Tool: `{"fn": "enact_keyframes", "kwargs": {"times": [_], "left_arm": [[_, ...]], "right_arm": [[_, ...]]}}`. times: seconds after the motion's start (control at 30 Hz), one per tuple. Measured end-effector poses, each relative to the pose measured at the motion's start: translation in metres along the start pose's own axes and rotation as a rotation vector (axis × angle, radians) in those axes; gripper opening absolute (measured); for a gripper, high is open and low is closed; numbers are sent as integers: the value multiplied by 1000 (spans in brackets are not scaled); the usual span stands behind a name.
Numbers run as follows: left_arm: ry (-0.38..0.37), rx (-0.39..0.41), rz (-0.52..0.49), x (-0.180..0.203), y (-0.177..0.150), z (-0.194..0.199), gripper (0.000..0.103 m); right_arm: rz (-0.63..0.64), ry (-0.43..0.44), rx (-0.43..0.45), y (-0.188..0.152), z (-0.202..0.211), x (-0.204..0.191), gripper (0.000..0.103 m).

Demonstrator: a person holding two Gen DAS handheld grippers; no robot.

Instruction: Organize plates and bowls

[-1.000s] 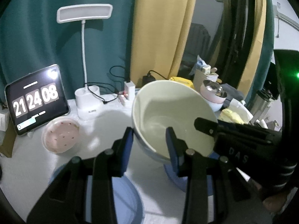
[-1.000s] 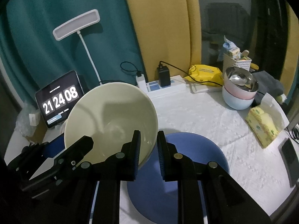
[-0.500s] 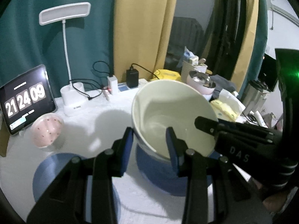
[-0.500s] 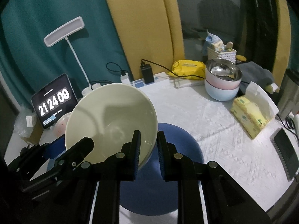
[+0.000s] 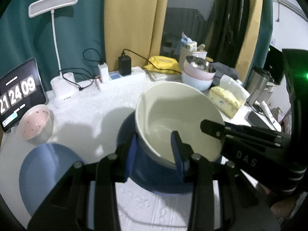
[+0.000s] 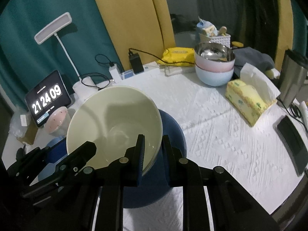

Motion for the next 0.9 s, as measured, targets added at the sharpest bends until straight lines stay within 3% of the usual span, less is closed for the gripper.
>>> {"fn": "enact_keyframes", "kwargs": {"times": [0.47, 0.63, 0.7, 0.77, 0.9], "left_arm": [[6, -68, -21, 8, -20, -24, 37], [30, -46, -36, 7, -19, -25, 37], [-16, -38, -42, 11, -17, -23, 37], [26, -18, -57, 11, -15, -21, 37], [24, -31, -53, 9, -15, -23, 38]], "right_arm": [[-31, -6, -58, -19, -20, 19, 19], [-31, -19, -73, -21, -28, 20, 20], [-25, -19, -77, -23, -31, 20, 20], [15, -15, -42, -18, -26, 12, 17], [6, -36, -33, -12, -25, 15, 17]]}}
Point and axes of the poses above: each gripper's, at about its wrist camera, not at the fingertips, and z roughly against the way its jaws point, x to its right, y to its top, the point moved 6 cm from there along -z, roughly the way its jaws point, and after that the axes turned 10 degrees about y, right-handed, at the moved point
